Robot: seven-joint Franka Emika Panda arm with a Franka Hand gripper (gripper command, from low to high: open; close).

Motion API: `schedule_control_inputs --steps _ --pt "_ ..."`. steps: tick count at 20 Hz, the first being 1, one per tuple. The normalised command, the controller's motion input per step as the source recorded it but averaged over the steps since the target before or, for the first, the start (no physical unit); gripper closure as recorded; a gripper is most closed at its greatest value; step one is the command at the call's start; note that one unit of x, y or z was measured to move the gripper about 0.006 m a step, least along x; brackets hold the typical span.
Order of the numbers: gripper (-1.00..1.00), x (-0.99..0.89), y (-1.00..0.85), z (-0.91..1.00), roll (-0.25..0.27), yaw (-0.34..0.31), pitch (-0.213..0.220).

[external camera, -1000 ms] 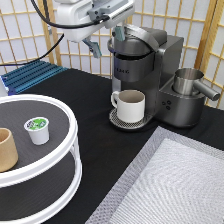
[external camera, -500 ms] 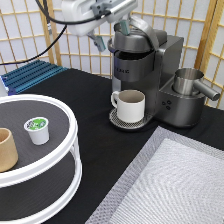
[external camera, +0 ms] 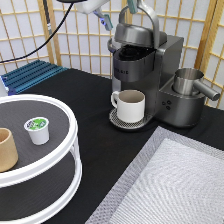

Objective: Make coffee

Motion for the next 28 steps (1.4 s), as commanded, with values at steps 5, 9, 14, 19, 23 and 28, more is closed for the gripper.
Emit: schedule_control_inputs --steps 5,9,14,19,23,28 --pt "-1.00 0.11 0.69 0.49 -0.020 -0.029 0.035" --pt "-1.00 0.07 0.64 0.43 -0.047 -0.040 0.043" --pt "-1.00 0.27 0.53 0.38 -0.080 -0.041 0.087" --pt "-1.00 0.48 0.42 0.20 -0.081 -0.041 0.137" --pt "-1.00 0.54 0.38 0.06 -0.092 -0.060 0.200" --pt "-1.00 0.46 0.32 0.07 -0.102 -0.078 0.208"
